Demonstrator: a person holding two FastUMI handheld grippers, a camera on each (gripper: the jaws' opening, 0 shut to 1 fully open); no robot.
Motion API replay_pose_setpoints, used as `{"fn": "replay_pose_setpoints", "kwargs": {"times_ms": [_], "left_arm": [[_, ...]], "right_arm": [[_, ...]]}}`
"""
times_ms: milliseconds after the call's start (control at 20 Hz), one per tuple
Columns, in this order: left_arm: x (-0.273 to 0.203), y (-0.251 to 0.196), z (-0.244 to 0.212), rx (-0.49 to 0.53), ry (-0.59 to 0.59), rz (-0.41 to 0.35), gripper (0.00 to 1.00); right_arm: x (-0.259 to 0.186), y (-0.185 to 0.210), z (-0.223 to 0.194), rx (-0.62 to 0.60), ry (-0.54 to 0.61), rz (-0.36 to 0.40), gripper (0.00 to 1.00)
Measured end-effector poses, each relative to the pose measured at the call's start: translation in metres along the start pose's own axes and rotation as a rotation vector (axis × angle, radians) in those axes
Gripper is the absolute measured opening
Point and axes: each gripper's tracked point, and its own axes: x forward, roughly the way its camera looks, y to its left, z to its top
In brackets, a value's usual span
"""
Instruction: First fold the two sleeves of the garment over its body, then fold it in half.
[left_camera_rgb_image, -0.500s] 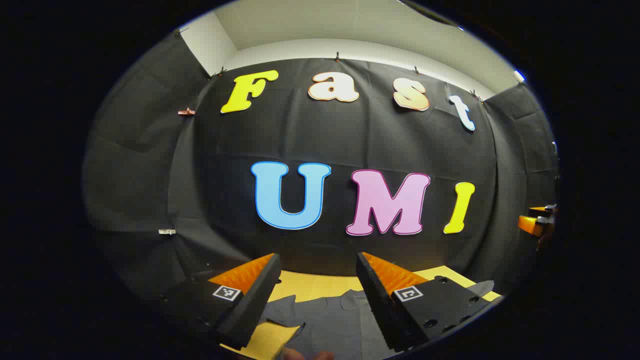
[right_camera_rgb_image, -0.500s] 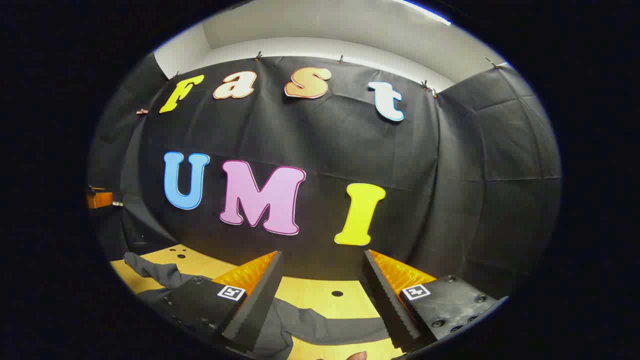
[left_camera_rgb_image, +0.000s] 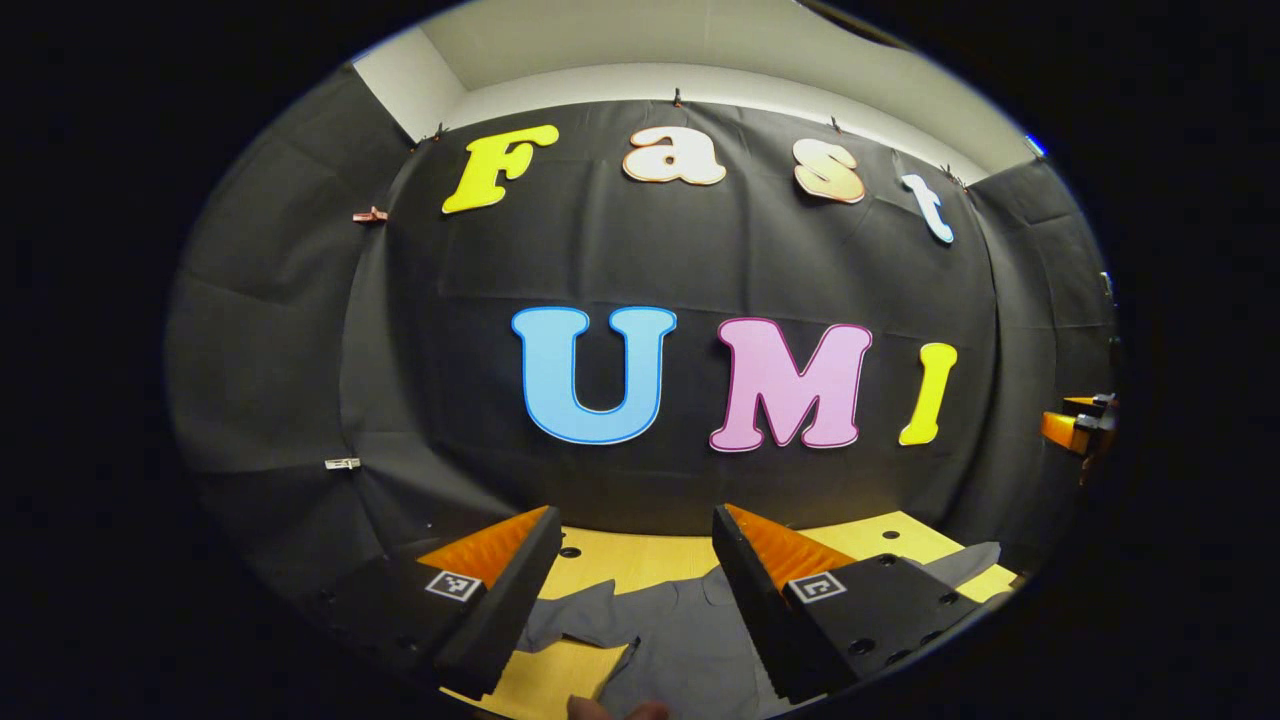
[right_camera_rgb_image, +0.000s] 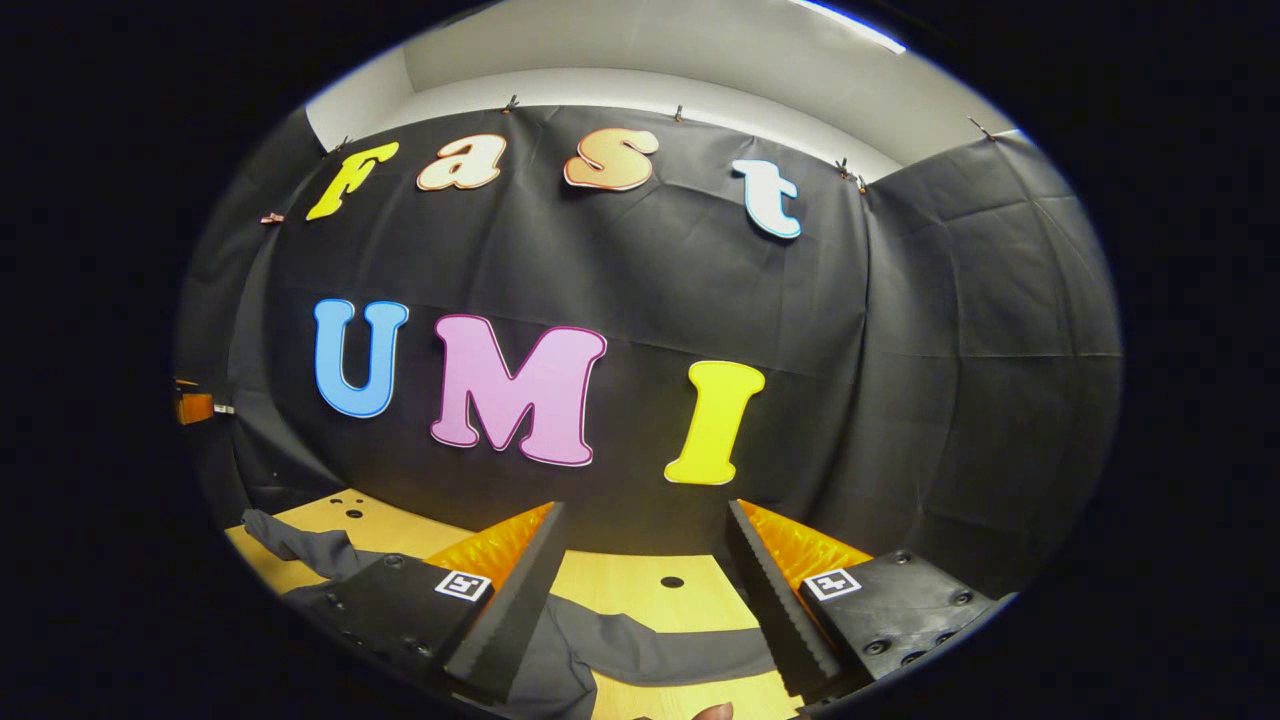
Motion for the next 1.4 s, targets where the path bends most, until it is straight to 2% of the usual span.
{"fn": "replay_pose_setpoints", "kwargs": {"times_ms": [50, 100, 300, 350, 400, 500, 550, 600, 750, 1000, 1400], "left_arm": [[-0.001, 0.000, -0.002, 0.000, 0.001, -0.006, 0.95], [-0.001, 0.000, -0.001, 0.003, 0.000, -0.008, 0.95], [0.003, -0.006, -0.007, 0.005, 0.009, -0.022, 0.95], [0.004, -0.007, -0.008, 0.004, 0.014, -0.022, 0.95], [0.004, -0.008, -0.009, 0.000, 0.015, -0.021, 0.95], [0.006, -0.013, -0.011, -0.007, 0.018, -0.022, 0.95], [0.008, -0.015, -0.011, -0.004, 0.020, -0.022, 0.95], [0.009, -0.018, -0.013, 0.002, 0.020, -0.021, 0.95], [0.013, -0.026, -0.012, 0.019, 0.020, -0.010, 0.96], [0.018, -0.050, -0.020, 0.038, 0.027, 0.006, 0.95], [0.033, -0.092, -0.028, 0.055, 0.052, 0.031, 0.95]], "right_arm": [[-0.001, 0.003, 0.000, -0.001, 0.003, 0.002, 0.92], [-0.002, 0.006, 0.001, 0.000, 0.001, 0.005, 0.97], [-0.005, 0.007, 0.004, 0.010, 0.001, 0.002, 0.97], [-0.004, 0.006, 0.003, 0.012, 0.001, 0.003, 0.92], [-0.003, 0.004, 0.000, 0.009, 0.007, 0.003, 0.97], [0.001, -0.004, -0.006, -0.006, 0.016, -0.008, 0.97], [0.005, -0.010, -0.009, -0.010, 0.021, -0.015, 0.92], [0.009, -0.017, -0.013, -0.013, 0.026, -0.023, 0.97], [0.025, -0.045, -0.032, -0.008, 0.049, -0.036, 0.98], [0.053, -0.105, -0.090, -0.062, 0.118, -0.076, 0.98], [0.084, -0.181, -0.212, -0.043, 0.294, -0.125, 0.98]]}}
